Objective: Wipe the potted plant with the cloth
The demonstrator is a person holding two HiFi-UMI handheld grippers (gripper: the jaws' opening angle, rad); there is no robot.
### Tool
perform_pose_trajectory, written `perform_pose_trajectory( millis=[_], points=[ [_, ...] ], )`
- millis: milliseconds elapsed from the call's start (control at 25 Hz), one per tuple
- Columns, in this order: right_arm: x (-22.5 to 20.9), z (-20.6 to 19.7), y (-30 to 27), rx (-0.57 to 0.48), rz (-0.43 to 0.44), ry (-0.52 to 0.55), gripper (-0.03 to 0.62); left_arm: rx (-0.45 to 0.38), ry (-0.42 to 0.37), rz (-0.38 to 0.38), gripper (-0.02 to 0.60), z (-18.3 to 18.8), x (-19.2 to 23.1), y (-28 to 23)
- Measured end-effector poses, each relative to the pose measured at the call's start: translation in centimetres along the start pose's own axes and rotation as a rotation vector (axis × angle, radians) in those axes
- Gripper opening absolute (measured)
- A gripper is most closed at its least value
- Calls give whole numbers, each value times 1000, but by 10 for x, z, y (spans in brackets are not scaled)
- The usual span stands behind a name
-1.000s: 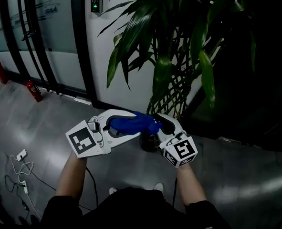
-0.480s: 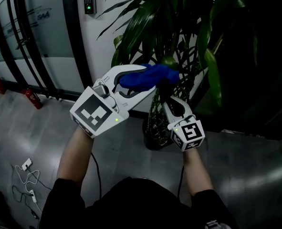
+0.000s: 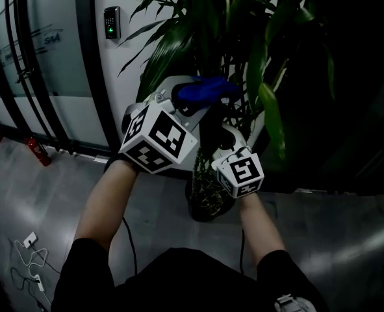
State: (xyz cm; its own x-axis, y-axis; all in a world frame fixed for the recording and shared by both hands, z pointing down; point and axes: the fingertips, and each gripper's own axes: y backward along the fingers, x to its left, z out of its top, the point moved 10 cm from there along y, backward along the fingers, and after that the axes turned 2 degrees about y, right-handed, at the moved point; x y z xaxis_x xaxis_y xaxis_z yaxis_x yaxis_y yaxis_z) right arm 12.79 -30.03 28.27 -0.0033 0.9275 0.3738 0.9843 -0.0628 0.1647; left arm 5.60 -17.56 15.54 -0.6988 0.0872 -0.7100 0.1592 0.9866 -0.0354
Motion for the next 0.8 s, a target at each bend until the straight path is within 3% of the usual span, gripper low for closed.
perform_pose_trajectory(
  millis=[280,800],
  points=[
    [0,15,0,-62,34,9,41,56,-74,-76,156,-1,-14,-13],
    [16,19,0,-65,49,-21,41,98,-183,-112,156,-7,-46,13]
  ],
)
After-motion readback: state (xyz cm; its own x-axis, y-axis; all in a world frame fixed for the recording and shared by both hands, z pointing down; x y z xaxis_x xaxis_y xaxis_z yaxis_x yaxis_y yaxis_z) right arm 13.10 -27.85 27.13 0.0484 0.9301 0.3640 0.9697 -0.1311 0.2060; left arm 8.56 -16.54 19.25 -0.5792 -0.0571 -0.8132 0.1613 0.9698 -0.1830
